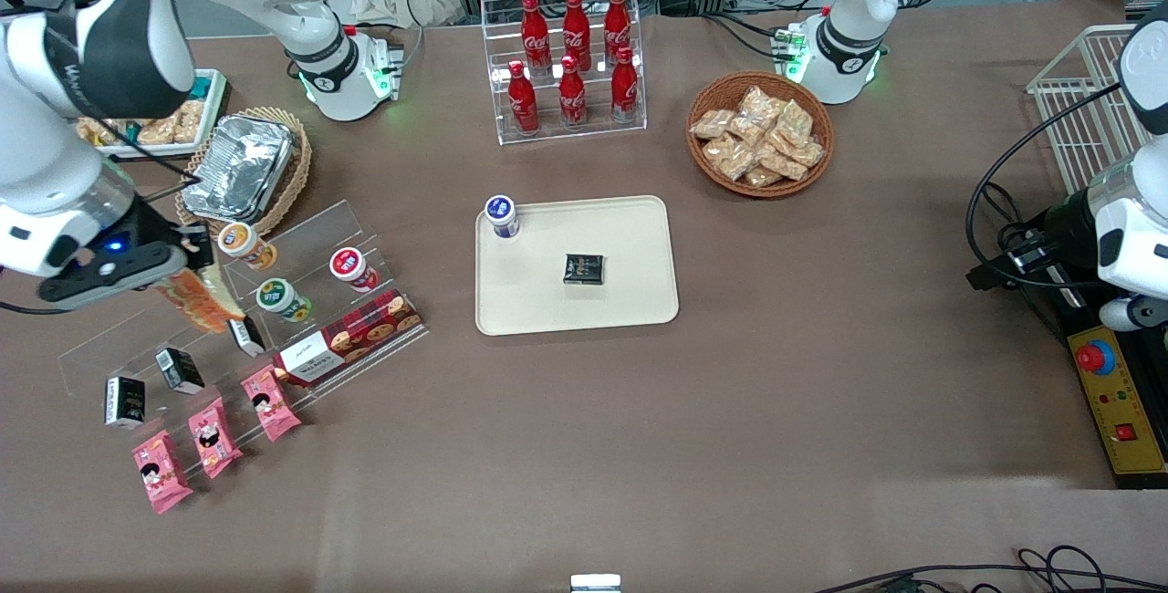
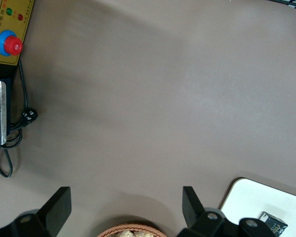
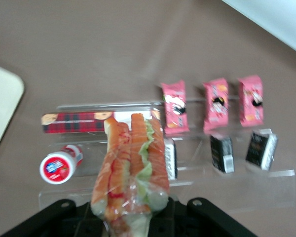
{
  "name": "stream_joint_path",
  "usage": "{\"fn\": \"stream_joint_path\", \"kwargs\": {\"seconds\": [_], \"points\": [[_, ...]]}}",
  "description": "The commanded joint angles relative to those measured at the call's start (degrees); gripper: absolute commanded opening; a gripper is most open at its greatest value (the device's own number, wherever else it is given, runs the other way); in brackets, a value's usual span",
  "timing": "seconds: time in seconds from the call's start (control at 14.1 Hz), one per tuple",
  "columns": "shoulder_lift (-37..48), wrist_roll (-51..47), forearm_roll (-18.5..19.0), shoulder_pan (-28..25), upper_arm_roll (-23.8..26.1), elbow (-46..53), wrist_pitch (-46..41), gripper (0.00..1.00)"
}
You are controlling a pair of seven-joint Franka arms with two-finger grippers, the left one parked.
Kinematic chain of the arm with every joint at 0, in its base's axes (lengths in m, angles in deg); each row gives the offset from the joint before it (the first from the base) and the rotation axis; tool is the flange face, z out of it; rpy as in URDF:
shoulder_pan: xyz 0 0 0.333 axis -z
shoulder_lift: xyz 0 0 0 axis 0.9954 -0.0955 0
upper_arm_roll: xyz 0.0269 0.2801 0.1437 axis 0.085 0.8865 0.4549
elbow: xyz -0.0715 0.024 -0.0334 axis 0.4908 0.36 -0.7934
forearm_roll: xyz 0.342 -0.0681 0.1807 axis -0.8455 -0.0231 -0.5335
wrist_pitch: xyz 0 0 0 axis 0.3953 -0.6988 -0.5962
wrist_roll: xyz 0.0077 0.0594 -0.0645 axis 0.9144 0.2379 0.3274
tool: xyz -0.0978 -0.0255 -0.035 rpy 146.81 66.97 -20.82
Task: Place sandwich on tray
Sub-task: 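Lift the sandwich and carry it toward the cream tray, then lower the sandwich onto the tray beside the black packet, open gripper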
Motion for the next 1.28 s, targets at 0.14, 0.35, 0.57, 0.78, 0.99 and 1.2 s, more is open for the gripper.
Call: {"fn": "stream_joint_path", "kwargs": {"seconds": [0.14, 0.35, 0.57, 0.78, 0.99, 1.2], "points": [[-3.4, 3.8, -1.3, -9.6, 0.0, 2.9, -1.1, 0.04], [-6.4, 3.8, -3.2, -16.7, -0.2, 2.9, 2.0, 0.03], [-10.7, 4.1, -3.3, -21.8, 0.0, 3.4, 5.5, 0.03], [-15.6, 4.2, -3.2, -28.2, 0.0, 3.4, 9.2, 0.03], [-22.7, 6.2, -3.4, -33.8, 0.0, 3.4, 19.6, 0.04], [-29.4, 11.1, -2.7, -38.1, -0.1, 3.4, 30.5, 0.05]]}}
